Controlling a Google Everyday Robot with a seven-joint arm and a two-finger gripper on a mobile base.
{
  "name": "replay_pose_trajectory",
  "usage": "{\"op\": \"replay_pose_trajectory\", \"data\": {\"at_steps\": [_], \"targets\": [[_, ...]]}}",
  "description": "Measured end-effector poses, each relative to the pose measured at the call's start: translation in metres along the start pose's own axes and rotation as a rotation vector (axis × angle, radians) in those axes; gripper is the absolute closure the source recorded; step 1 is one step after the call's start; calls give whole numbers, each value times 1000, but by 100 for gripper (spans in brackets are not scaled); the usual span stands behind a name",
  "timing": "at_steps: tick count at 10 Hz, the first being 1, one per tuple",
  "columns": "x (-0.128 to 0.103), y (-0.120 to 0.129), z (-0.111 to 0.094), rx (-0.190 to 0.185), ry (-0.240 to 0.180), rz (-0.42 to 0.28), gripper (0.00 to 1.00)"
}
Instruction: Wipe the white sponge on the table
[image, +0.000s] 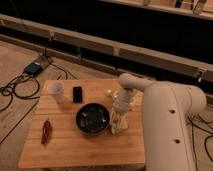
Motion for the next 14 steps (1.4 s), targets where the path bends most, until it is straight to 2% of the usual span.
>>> {"op": "replay_pose_trajectory", "data": {"at_steps": [2, 6, 8, 11, 14], "targets": [[10, -17, 10, -6, 3, 55, 100], [25, -78, 15, 6, -23, 196, 100], [19, -107, 9, 6, -56, 237, 100], [-5, -148, -10, 24, -141, 253, 100], [-30, -168, -32, 24, -223, 244, 100]]}}
